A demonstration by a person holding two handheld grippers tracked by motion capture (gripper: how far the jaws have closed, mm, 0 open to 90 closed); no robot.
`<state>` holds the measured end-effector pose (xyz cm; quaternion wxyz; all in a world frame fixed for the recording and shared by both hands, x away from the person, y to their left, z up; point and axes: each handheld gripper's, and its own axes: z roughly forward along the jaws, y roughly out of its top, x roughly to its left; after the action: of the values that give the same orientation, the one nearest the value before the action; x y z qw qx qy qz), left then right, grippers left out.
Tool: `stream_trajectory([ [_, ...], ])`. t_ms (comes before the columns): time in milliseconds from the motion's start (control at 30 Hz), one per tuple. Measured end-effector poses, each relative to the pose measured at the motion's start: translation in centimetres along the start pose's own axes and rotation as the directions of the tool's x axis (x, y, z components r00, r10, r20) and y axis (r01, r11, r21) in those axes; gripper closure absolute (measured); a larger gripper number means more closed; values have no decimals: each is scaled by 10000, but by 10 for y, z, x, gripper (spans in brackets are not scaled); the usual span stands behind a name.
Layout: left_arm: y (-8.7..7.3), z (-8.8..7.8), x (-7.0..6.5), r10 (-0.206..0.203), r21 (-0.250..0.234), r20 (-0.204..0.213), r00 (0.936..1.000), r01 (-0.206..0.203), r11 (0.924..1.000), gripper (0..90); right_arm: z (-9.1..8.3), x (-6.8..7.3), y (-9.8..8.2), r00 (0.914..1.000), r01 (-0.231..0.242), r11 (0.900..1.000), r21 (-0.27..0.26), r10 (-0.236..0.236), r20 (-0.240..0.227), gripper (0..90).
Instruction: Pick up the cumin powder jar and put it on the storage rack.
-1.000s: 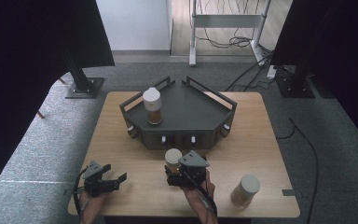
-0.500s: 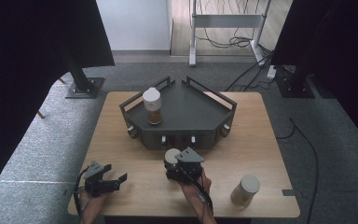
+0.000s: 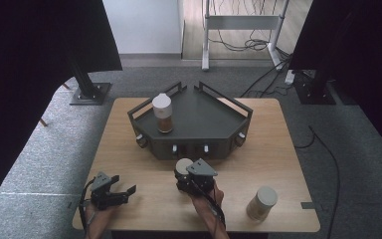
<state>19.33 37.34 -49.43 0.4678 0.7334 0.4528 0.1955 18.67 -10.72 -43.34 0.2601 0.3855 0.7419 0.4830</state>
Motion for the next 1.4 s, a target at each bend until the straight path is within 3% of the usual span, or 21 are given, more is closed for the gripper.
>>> stream_trajectory([
  [500,-2,-1,0,25,-94,12,10000,-25,10000,104,-2,1,4,10000,38,9999,-112,-39,-63,329],
  [1400,-1,-1,-2,152,-48,-19,9999,-152,9999,104,-24,-2,44,9998,154,9968,-785,-142,153,329],
])
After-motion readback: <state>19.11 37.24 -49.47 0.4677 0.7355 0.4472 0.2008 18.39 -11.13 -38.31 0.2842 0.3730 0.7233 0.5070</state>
